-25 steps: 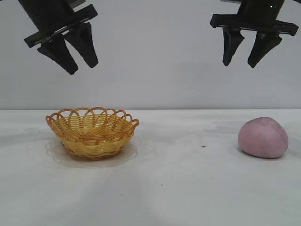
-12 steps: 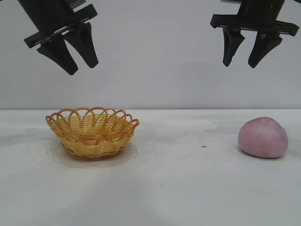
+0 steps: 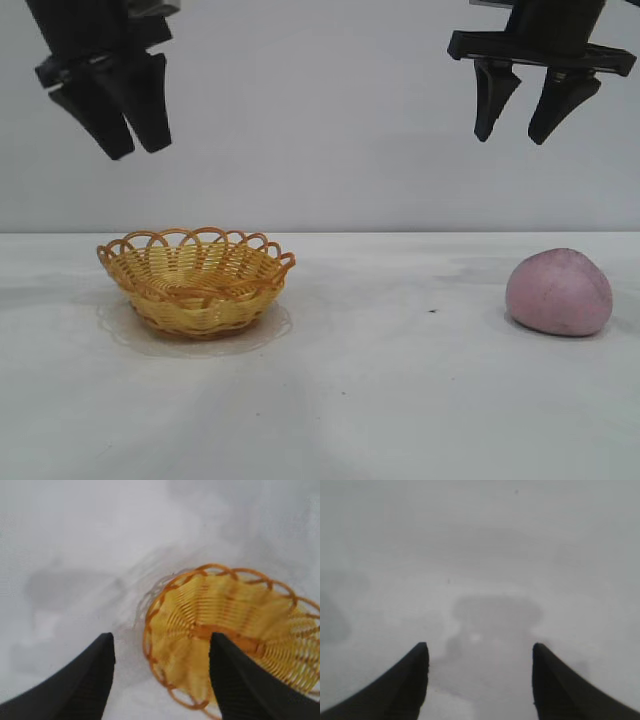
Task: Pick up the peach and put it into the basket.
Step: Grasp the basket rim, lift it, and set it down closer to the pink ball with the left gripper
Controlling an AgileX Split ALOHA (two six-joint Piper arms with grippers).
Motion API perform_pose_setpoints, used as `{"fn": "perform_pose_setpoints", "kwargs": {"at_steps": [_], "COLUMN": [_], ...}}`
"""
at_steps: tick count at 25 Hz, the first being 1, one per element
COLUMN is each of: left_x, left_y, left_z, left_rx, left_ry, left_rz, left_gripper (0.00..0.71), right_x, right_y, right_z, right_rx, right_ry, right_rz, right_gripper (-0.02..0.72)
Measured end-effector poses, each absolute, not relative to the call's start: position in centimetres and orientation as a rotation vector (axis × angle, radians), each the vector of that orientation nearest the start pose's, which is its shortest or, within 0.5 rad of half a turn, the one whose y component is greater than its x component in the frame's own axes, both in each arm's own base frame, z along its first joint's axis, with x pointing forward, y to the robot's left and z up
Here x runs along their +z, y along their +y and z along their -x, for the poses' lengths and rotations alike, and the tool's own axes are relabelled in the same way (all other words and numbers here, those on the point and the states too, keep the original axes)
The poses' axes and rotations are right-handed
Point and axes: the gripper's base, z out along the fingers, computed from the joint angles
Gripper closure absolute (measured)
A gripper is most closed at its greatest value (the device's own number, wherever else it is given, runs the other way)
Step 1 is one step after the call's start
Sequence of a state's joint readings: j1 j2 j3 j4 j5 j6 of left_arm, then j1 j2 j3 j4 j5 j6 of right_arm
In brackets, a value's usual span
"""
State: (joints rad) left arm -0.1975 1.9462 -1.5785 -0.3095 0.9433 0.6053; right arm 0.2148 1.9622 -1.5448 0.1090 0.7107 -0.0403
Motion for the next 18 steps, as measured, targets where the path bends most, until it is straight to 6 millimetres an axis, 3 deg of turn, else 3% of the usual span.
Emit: {"fn": "perform_pose_setpoints", "kwargs": {"at_steps": [2,7,12,18], "left_x": [24.9,24.3,23.5,20.5], "left_y": [-10.5,-11.8,-12.9,-13.3], "left_z": [-40.8,-41.4,-42.4,-43.6], "left_rx": [-0.279,-0.228,-0.224,-0.252], "left_ry": [2.576,2.588,2.589,2.65], "left_rz": [-0.984,-1.244,-1.309,-1.344], "left_gripper": [0.35,0.35,0.35,0.35], "right_x": [23.1,23.0,23.0,23.0], "right_y": [9.9,9.9,9.8,9.7], "right_z": [-42.2,-42.2,-42.1,-42.1], "right_rx": [0.184,0.181,0.166,0.156], "right_ry": [2.604,2.609,2.619,2.621], "right_rz": [0.25,0.253,0.265,0.271], "right_gripper": [0.318,0.318,0.318,0.318]}}
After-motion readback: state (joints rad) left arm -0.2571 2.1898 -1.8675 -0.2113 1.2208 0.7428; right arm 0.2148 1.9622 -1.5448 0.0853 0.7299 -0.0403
